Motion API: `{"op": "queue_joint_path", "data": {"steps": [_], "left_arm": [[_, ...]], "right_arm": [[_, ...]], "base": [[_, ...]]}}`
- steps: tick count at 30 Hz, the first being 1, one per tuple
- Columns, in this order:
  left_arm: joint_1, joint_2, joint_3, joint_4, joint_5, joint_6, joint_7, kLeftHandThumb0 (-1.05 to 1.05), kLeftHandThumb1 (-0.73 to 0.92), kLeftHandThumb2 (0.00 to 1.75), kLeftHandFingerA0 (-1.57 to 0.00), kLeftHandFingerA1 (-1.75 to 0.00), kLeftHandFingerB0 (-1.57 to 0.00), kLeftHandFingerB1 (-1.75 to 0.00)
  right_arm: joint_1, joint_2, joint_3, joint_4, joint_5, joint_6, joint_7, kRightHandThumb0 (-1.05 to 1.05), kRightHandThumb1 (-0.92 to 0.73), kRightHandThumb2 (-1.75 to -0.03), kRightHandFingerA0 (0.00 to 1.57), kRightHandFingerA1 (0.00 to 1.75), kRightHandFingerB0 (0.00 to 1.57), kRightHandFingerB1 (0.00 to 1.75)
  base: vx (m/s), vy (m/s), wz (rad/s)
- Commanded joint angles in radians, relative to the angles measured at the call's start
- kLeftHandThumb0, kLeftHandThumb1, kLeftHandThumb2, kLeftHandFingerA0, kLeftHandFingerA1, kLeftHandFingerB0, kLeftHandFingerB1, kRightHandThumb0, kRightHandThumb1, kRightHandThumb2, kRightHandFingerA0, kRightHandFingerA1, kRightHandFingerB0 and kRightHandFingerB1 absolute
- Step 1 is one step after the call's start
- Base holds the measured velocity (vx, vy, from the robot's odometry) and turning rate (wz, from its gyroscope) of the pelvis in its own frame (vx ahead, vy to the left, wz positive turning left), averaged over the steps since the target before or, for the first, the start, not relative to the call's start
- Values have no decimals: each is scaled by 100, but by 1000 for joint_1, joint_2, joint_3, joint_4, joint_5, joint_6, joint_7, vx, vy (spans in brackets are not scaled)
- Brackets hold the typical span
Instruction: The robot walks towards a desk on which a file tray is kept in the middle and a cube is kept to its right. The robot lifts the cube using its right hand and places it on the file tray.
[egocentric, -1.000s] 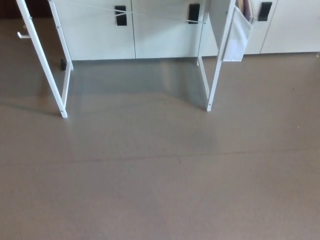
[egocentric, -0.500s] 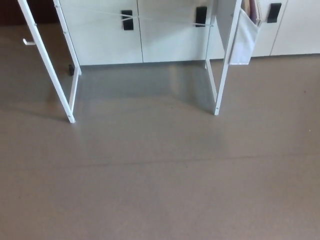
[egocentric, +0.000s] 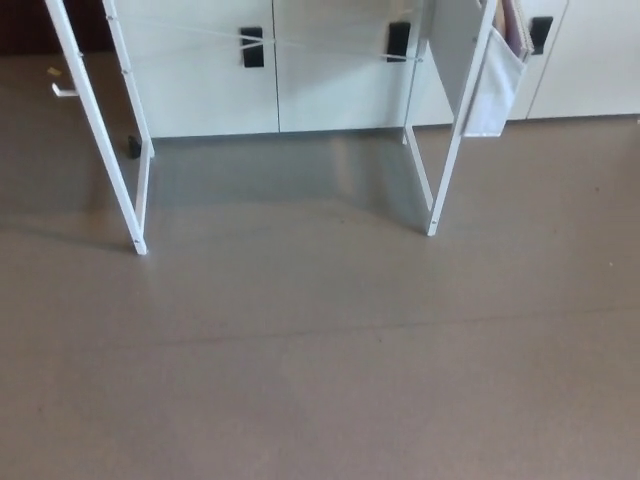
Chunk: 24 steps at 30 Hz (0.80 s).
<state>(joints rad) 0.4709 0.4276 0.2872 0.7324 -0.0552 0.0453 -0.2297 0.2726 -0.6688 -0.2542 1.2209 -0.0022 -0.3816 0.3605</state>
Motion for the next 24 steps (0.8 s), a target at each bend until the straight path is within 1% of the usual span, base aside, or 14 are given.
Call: {"op": "queue_joint_path", "data": {"steps": [1, 4, 5, 8, 9, 10, 11, 12, 14, 15, 16, 18, 23, 24], "left_arm": [[4, 8, -2, 12, -5, -23, -20, -69, 92, 72, -13, -44, -6, -21], [25, 2, 4, -23, -15, -16, -22, -71, 78, 104, -9, -50, -5, -35], [13, -5, 16, -12, -26, 0, -10, -35, 61, 116, -1, -51, 0, -50], [-6, -4, 14, 7, -19, -2, -2, -35, 62, 116, -1, -50, 0, -51], [6, -1, 6, -16, -10, -2, -4, -70, 92, 73, -17, -47, -6, -28], [6, 0, 6, -21, -9, 0, -5, -70, 92, 73, -17, -47, -6, -28], [11, 0, 0, -33, 1, 10, 6, -35, 60, 115, -1, -50, 0, -51], [6, 0, 4, -30, -4, 27, 7, -73, 78, 100, -18, -53, -8, -45], [2, -2, 6, -27, -7, 37, 7, -73, 78, 99, -17, -52, -8, -44], [7, -3, 8, -28, -12, 17, -5, -35, 63, 116, -1, -51, 0, -51], [10, -3, 8, -31, -14, 7, -11, -70, 92, 73, -16, -47, -5, -24], [8, -4, 10, -38, -17, 14, -12, -73, 76, 104, -13, -52, -4, -31], [-5, -1, 9, -22, -15, 11, -14, -69, 92, 74, -15, -44, -3, -18], [11, 4, -3, -48, 0, 15, -14, -74, 78, 106, -12, -51, -3, -31]], "right_arm": [[5, -20, 0, -6, 9, -16, 22, -48, -63, -58, 33, 40, 7, 25], [-9, -12, 10, 14, -2, -17, -16, -52, -51, -75, 39, 52, 7, 30], [-10, -13, 0, 19, 15, 4, 15, -52, -51, -76, 40, 53, 6, 28], [-17, -6, -21, 13, 42, 31, 32, -43, -61, -61, 30, 44, 10, 22], [-24, -10, -24, 6, 48, 61, 50, -45, -58, -60, 29, 42, 10, 21], [-26, -10, -26, 4, 49, 65, 53, -45, -58, -60, 29, 42, 10, 21], [-27, -11, -25, 1, 45, 70, 54, -44, -58, -61, 32, 42, 9, 21], [-17, -10, -25, -10, 43, 49, 52, -43, -58, -61, 31, 43, 9, 21], [-5, -12, -16, -23, 30, 34, 43, -49, -50, -74, 34, 51, 7, 28], [-1, -18, 0, -28, 8, 26, 26, -54, -51, -76, 37, 51, 7, 29], [-1, -18, 3, -26, 5, 22, 21, -53, -50, -76, 35, 51, 6, 29], [-10, -10, -7, -16, 25, 28, 29, -43, -60, -60, 31, 44, 10, 22], [-7, -15, 32, -17, -18, 7, -31, -54, -51, -76, 42, 53, 8, 34], [-9, -9, 16, -1, 6, -10, -8, -54, -49, -76, 32, 52, 7, 32]], "base": [[0, 0, 0], [-5, 64, 11], [-11, -18, 7], [50, -67, 12], [129, -178, 9], [122, -169, 9], [0, 0, 0], [0, 0, 0], [0, 0, 0], [0, 0, 0], [75, 134, -8], [67, 176, -16], [183, 279, 10], [163, -21, -35]]}}
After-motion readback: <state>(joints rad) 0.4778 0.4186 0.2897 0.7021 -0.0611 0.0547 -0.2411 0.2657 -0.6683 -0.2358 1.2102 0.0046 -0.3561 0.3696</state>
